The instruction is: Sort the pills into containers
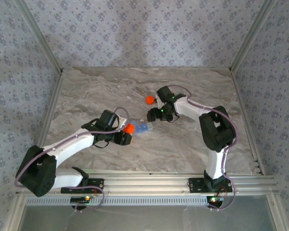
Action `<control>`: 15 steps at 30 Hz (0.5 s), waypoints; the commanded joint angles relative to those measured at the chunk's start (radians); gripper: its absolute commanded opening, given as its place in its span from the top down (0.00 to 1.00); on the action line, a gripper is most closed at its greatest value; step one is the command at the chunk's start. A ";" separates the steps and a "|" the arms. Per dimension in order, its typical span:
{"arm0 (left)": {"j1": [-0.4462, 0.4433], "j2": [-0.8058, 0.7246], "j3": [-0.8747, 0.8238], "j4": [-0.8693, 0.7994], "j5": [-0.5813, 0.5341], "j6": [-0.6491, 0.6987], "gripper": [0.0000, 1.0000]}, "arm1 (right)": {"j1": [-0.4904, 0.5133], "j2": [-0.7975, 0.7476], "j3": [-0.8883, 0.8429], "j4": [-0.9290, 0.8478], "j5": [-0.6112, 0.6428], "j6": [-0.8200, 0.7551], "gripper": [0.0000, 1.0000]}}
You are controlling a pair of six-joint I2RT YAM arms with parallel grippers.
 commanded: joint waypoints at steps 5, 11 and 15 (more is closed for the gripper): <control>-0.009 0.035 0.044 0.030 0.052 0.036 1.00 | 0.021 0.017 -0.009 0.000 0.002 0.003 0.24; -0.008 0.056 0.053 0.021 0.070 0.050 1.00 | 0.039 0.019 -0.014 -0.001 0.017 -0.005 0.24; -0.008 0.078 0.068 0.004 0.081 0.062 1.00 | 0.053 0.022 -0.014 -0.003 0.029 -0.009 0.24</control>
